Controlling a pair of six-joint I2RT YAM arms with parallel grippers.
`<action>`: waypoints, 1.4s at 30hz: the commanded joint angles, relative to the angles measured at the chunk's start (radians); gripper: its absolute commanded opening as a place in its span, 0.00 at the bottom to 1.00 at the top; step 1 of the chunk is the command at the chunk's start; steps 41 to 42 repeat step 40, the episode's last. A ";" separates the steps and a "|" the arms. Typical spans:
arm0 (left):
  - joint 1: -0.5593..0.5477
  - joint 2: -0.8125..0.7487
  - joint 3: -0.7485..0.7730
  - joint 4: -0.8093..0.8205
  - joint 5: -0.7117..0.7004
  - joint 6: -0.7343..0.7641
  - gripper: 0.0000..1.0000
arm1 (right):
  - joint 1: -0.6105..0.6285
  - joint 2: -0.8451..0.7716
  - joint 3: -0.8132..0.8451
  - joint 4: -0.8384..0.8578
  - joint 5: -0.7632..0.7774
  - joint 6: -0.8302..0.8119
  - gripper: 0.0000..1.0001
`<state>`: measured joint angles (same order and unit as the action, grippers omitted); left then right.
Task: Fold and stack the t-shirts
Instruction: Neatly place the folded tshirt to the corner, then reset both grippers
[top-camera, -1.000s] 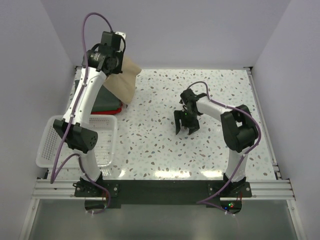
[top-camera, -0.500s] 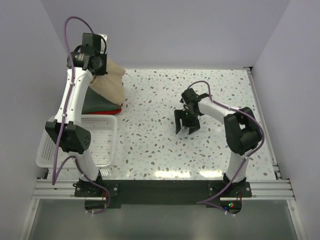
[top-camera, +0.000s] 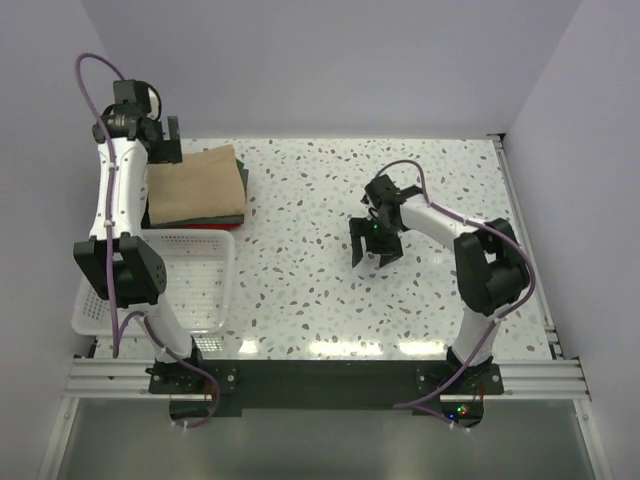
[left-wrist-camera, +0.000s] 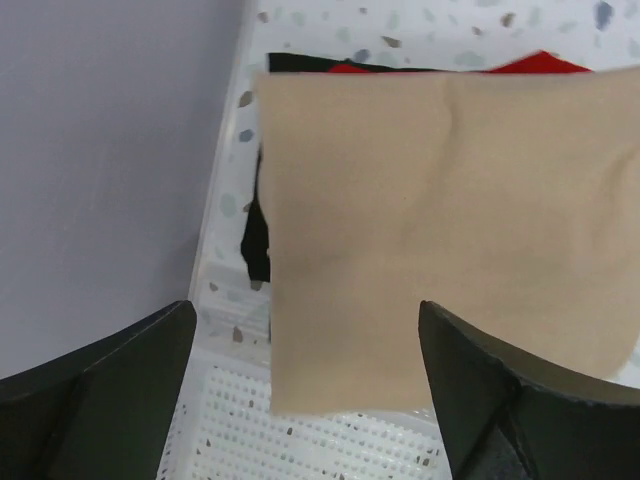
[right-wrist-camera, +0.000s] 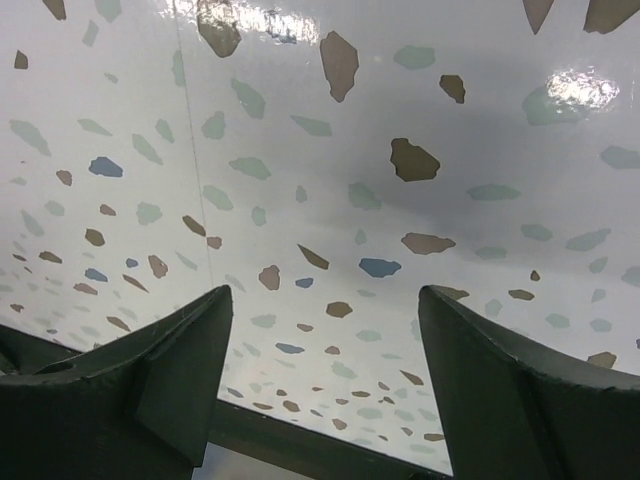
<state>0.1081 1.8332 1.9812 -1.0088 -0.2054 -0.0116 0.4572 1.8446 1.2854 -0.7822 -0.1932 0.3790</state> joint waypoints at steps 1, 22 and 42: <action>0.070 -0.018 0.028 0.030 -0.095 -0.066 1.00 | -0.003 -0.091 0.005 -0.022 0.012 -0.020 0.79; -0.134 -0.791 -0.948 0.757 0.052 -0.373 1.00 | -0.002 -0.499 -0.110 0.067 0.279 0.004 0.79; -0.209 -0.985 -1.202 0.638 0.048 -0.515 1.00 | -0.003 -0.696 -0.274 0.136 0.408 0.089 0.80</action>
